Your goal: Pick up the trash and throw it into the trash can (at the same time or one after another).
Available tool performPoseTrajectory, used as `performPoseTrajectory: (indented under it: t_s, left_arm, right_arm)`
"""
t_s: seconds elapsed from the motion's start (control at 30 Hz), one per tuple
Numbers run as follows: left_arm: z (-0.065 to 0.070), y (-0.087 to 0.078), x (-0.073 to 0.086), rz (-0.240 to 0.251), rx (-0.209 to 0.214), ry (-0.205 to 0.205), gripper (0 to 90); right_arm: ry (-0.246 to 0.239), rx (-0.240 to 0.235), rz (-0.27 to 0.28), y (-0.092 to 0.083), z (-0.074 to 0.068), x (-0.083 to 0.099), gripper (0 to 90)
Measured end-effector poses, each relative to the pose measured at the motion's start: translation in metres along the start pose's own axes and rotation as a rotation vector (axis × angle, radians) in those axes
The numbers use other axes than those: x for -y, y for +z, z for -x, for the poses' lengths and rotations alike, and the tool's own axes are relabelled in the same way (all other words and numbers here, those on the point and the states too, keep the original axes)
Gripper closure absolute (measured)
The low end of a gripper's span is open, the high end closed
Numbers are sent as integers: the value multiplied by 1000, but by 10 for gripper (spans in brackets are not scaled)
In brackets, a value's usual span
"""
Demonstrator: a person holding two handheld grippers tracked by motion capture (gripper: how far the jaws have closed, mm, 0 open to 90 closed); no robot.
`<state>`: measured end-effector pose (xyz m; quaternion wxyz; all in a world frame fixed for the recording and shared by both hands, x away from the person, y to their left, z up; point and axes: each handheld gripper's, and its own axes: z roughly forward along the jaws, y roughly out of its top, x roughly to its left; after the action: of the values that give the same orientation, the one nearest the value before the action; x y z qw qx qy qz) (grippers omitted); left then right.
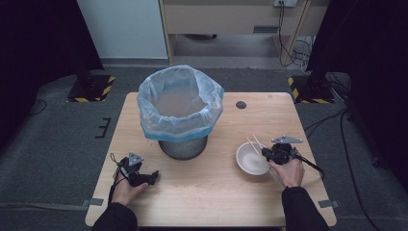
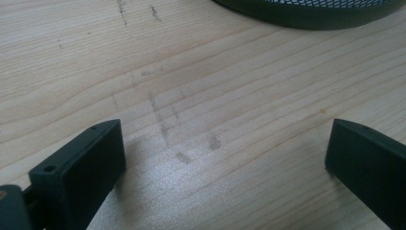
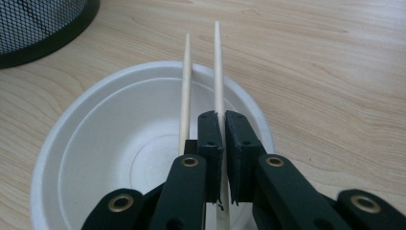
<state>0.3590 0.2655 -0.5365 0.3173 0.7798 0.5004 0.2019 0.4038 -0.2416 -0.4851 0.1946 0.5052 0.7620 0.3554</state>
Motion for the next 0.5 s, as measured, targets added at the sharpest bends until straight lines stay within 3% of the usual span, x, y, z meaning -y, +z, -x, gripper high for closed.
performPoseTrajectory:
  t_s: [0.5]
  left_arm:
    - [0,0,0,0,0,0,0]
  right_arm:
    - [11,-31,117,-19,1,-14,858]
